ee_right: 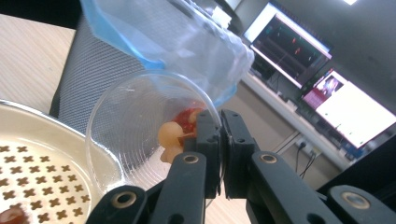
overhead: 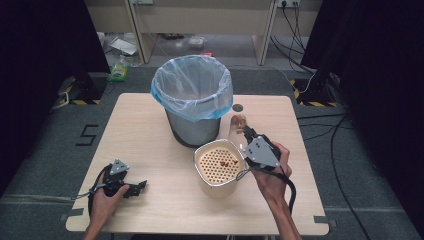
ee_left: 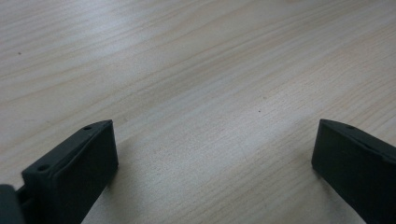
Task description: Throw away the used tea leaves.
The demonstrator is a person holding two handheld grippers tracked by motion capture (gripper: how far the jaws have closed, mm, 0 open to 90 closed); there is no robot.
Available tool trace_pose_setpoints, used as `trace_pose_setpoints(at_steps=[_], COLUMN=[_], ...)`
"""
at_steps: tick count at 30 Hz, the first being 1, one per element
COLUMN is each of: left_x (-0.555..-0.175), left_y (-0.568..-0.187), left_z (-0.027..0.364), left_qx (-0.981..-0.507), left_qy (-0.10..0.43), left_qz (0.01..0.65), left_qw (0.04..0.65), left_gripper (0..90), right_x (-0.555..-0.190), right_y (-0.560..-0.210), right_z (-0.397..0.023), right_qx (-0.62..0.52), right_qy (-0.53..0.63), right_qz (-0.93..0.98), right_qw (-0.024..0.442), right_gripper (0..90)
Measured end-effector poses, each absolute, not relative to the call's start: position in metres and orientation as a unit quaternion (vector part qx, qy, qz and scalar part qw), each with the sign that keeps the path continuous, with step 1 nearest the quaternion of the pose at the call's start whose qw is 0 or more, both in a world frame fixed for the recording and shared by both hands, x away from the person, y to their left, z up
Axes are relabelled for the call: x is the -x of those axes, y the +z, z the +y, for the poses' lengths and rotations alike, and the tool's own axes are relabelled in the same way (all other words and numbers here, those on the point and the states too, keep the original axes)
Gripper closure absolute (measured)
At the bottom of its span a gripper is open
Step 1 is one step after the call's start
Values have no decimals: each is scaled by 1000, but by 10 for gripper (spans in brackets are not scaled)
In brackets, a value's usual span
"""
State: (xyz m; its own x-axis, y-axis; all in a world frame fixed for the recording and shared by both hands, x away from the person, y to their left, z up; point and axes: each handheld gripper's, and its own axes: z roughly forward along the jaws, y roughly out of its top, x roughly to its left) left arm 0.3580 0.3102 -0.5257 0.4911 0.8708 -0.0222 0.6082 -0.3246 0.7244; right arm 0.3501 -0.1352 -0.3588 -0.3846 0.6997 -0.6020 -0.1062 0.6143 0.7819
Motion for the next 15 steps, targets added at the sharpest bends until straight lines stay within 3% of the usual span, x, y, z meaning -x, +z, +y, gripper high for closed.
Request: trace_pose_setpoints(at_steps=[5,15], left_x=[-358,-358], left_y=[-526,-526], left_z=[310,310], left_qx=[-791,-791], left_qy=[190,192], left_qz=[467,467], left_qw=[345,345], left_gripper=[0,0], right_x=[-339,-328], right_y=[-362,-381], right_z=[-127,-99], right_qx=[-167,-63], right_qy=[376,291], right_qz=[728,692], right_qw=[548,658], right_gripper=[873,875])
